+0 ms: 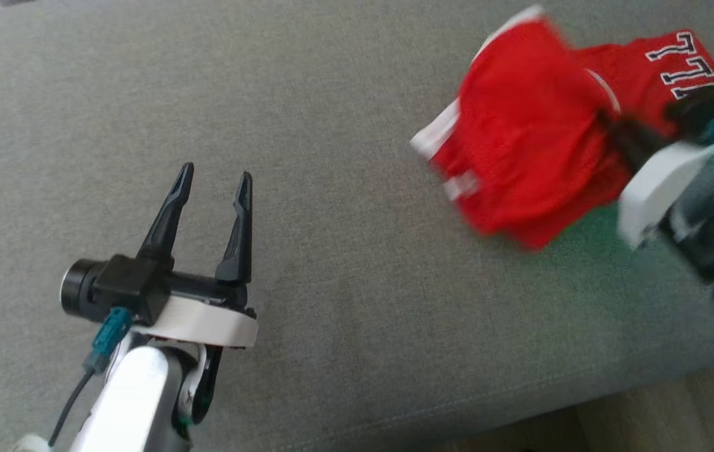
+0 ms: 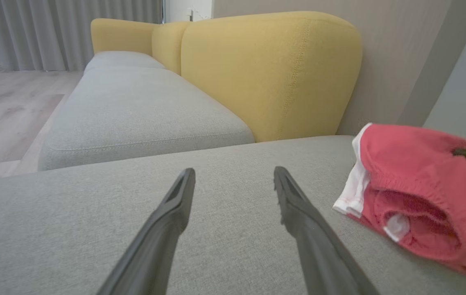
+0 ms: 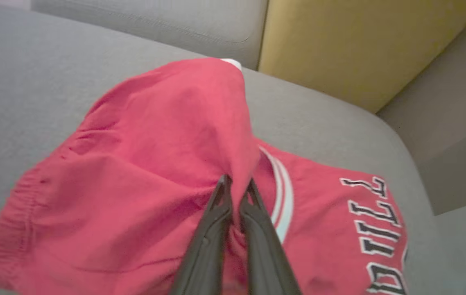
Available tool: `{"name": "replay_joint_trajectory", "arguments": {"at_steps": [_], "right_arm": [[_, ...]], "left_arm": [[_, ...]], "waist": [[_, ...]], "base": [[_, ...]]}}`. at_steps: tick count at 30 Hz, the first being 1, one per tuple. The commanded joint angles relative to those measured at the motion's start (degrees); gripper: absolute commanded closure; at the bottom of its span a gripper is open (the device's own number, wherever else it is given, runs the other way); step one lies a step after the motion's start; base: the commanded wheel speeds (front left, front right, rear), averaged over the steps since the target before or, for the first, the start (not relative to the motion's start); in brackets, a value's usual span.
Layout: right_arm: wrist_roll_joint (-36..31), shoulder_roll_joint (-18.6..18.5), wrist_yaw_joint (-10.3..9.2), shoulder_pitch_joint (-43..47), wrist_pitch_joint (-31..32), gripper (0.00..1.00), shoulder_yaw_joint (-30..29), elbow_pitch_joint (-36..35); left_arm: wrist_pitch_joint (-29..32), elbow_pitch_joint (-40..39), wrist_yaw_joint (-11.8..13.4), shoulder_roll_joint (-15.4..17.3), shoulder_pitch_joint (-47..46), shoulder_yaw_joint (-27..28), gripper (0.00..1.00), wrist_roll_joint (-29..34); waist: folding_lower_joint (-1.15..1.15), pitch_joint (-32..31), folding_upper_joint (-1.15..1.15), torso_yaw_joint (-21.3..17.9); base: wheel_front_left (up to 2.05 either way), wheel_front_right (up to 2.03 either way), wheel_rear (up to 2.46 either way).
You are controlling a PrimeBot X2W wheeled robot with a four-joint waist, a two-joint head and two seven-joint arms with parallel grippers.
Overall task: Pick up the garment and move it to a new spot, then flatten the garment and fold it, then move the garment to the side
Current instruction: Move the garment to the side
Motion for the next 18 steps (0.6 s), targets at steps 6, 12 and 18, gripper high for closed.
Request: {"name": "replay_joint_trajectory", "arguments": {"at_steps": [6,12,18], "right_arm": [[2.27,-2.38,-0.05,-5.16,-2.81,1.00,-8.01,5.77],[1.71,-3.73,-0.05,-6.33,-4.96,1.00,-14.40,13.81],[0.54,-3.36,-0.05,-8.67,-8.00,1.00,-17.39,22.25]], "left_arm": [[-0.37,-1.57,-0.89,0.54,-3.48,1.22,0.00,0.96],[-0.37,-1.52,-1.50,0.52,-4.92,1.08,0.00,1.37],[-0.37,-1.47,-2.19,0.78,-6.99,0.74,0.00,1.90]], "waist": [[0.00,2.78,0.00,-0.22],[0.00,5.23,0.00,0.06],[0.00,8.01,0.00,0.69]], "base": [[0.00,0.00,0.00],[0.00,0.00,0.00],[0.00,0.00,0.00]]}}
